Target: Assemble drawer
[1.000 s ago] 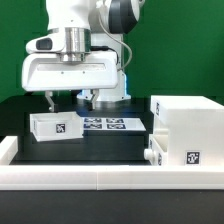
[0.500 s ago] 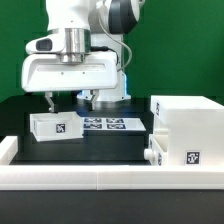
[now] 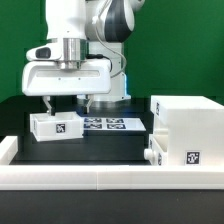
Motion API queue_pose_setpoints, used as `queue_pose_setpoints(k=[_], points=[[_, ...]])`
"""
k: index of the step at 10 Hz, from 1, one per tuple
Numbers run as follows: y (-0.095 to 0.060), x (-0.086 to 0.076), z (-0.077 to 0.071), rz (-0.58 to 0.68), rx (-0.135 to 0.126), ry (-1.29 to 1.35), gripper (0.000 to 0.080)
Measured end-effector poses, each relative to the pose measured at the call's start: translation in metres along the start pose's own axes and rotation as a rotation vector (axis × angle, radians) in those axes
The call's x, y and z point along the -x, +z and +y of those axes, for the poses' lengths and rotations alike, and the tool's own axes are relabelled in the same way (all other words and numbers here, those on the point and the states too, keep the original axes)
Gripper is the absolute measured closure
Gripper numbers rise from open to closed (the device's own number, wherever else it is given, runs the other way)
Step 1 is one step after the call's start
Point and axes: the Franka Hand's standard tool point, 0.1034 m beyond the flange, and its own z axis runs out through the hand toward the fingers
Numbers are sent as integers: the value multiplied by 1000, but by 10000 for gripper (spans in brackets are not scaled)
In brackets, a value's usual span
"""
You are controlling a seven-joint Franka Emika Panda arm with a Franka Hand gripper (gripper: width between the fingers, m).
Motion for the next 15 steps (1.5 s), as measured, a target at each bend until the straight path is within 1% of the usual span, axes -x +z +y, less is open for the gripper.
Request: queue_pose_setpoints(k=[2,4,6,7,8,9,10,11,12,13,15], points=[[14,6,-7,-8,-13,1,150],[23,10,-11,-7,-16,3,150],[27,13,-12,-4,-14,5,150],[28,12,-13,-3,-14,4,150],[28,8,-14,0,-14,-4,273],[28,7,-15,2,-14,-7,414],[27,5,-15,3,-14,-9,414],[27,5,-15,4,-14,-9,597],[27,5,-15,4,-14,-9,597],[27,6,-15,3,-14,-8,748],[27,6,-13,3,-13,-5,759]])
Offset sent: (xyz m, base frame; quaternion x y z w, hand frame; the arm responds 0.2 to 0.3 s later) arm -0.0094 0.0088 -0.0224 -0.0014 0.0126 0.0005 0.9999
